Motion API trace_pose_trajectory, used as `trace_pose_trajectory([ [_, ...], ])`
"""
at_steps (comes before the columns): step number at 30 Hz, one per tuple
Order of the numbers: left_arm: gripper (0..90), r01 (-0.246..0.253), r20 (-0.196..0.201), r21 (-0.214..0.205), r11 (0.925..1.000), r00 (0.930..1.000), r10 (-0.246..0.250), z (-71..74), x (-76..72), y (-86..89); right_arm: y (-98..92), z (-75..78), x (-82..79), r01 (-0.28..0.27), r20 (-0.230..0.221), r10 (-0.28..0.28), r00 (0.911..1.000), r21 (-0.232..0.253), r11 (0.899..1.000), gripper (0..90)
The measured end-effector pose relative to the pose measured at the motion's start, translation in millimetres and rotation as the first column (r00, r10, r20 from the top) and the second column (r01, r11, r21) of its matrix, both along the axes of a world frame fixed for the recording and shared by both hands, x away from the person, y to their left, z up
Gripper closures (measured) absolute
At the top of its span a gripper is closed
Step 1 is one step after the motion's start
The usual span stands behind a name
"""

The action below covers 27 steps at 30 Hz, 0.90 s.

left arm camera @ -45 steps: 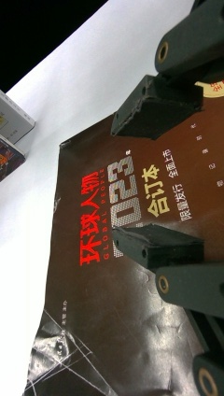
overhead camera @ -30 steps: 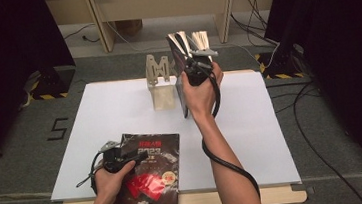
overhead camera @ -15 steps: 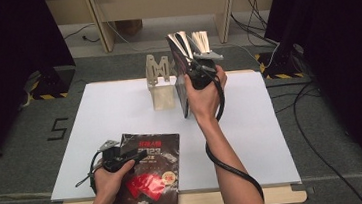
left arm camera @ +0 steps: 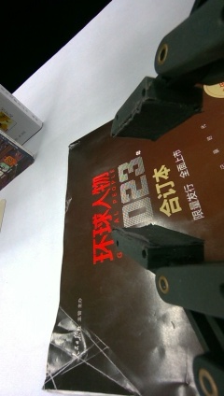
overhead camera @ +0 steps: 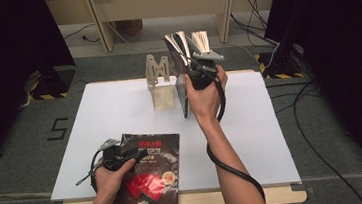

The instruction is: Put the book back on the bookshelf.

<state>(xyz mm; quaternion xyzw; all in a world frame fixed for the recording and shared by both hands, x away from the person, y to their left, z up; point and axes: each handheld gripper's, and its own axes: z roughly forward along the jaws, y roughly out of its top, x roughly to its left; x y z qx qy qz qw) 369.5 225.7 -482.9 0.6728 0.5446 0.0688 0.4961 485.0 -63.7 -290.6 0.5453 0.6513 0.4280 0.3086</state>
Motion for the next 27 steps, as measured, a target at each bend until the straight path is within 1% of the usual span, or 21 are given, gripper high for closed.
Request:
trace_pose_trajectory([
  [1,43.6,0.000,0.001,-0.003,1.0000,1.0000,0.000,0.3,0.1,0.1,1.5,1.2,-1.1,-0.003,0.005,0.003,1.0000,0.009,1.000,63.0],
  [3,43.6,-0.003,0.000,-0.002,1.0000,1.0000,0.003,-0.1,0.6,1.1,5.2,1.7,-6.7,-0.016,0.036,0.015,0.9992,0.010,1.000,61.4],
  [5,43.6,-0.004,-0.002,0.001,1.0000,1.0000,0.004,-0.9,1.3,1.5,10.9,0.1,-10.2,-0.043,0.045,0.042,0.9981,0.017,0.999,59.2],
  [6,43.5,-0.005,-0.004,0.002,1.0000,1.0000,0.005,-1.3,1.2,1.4,13.6,-0.6,-9.3,-0.046,0.042,0.046,0.9981,0.008,0.999,58.0],
  [7,43.6,-0.002,-0.006,0.001,1.0000,1.0000,0.002,-1.5,0.9,1.1,15.3,-1.6,-5.4,-0.042,0.037,0.042,0.9984,-0.010,0.999,57.1],
  [8,43.6,0.000,-0.007,0.000,1.0000,1.0000,0.000,-1.4,0.3,0.8,16.2,-1.9,-0.8,-0.034,0.019,0.035,0.9992,-0.017,0.999,55.1],
  [9,43.6,0.001,-0.005,0.000,1.0000,1.0000,-0.001,-1.2,-0.2,0.6,16.5,-2.2,3.6,-0.038,0.003,0.038,0.9993,-0.001,0.999,54.5],
  [10,43.6,0.002,-0.005,0.000,1.0000,1.0000,-0.002,-1.0,-0.4,0.5,18.1,-2.3,6.9,-0.036,-0.004,0.036,0.9993,-0.001,0.999,54.6],
  [11,43.6,0.000,-0.004,-0.003,1.0000,1.0000,0.000,-0.9,-0.1,0.5,20.1,-2.4,8.9,-0.031,-0.004,0.031,0.9995,-0.007,1.000,54.9],
  [12,43.6,-0.001,-0.004,-0.002,1.0000,1.0000,0.001,-0.8,0.4,0.9,23.1,-2.8,13.0,-0.028,-0.009,0.027,0.9996,-0.026,0.999,55.1],
  [13,43.6,-0.001,-0.002,-0.002,1.0000,1.0000,0.001,-0.8,0.6,1.3,25.5,-2.7,16.2,-0.030,-0.019,0.029,0.9994,-0.033,0.999,56.1],
  [16,43.6,0.000,-0.002,-0.003,1.0000,1.0000,0.000,-1.0,0.2,1.6,28.2,-1.5,24.2,-0.022,-0.033,0.021,0.9993,-0.048,0.999,66.6],
  [17,43.7,0.003,-0.002,-0.004,1.0000,1.0000,-0.003,-1.3,0.0,1.3,27.5,-1.0,26.6,-0.007,-0.032,0.005,0.9995,-0.048,0.999,67.4],
  [18,43.7,0.004,-0.003,-0.002,1.0000,1.0000,-0.004,-1.4,-0.1,0.9,26.7,-0.2,29.2,0.005,-0.037,-0.007,0.9993,-0.042,0.999,70.1],
  [20,43.7,0.007,-0.002,-0.001,1.0000,1.0000,-0.007,-1.5,0.1,0.5,24.5,2.3,33.8,0.019,-0.052,-0.020,0.9984,-0.021,1.000,72.2],
  [21,43.7,0.007,0.000,-0.004,1.0000,1.0000,-0.007,-1.2,0.2,0.3,23.9,3.5,35.3,0.032,-0.060,-0.033,0.9977,-0.015,0.999,73.7],
  [22,43.7,0.008,-0.001,-0.003,1.0000,1.0000,-0.008,-0.9,0.2,0.5,23.2,4.3,36.5,0.056,-0.064,-0.056,0.9963,-0.006,0.998,74.8],
  [23,43.7,0.008,0.001,-0.002,1.0000,1.0000,-0.008,-0.7,0.3,0.7,22.2,4.4,37.1,0.067,-0.063,-0.067,0.9957,-0.002,0.998,75.1],
  [27,43.7,0.008,-0.001,-0.001,1.0000,1.0000,-0.008,-1.2,0.5,0.4,16.8,6.7,40.1,0.103,-0.093,-0.097,0.9909,0.064,0.993,75.6],
])
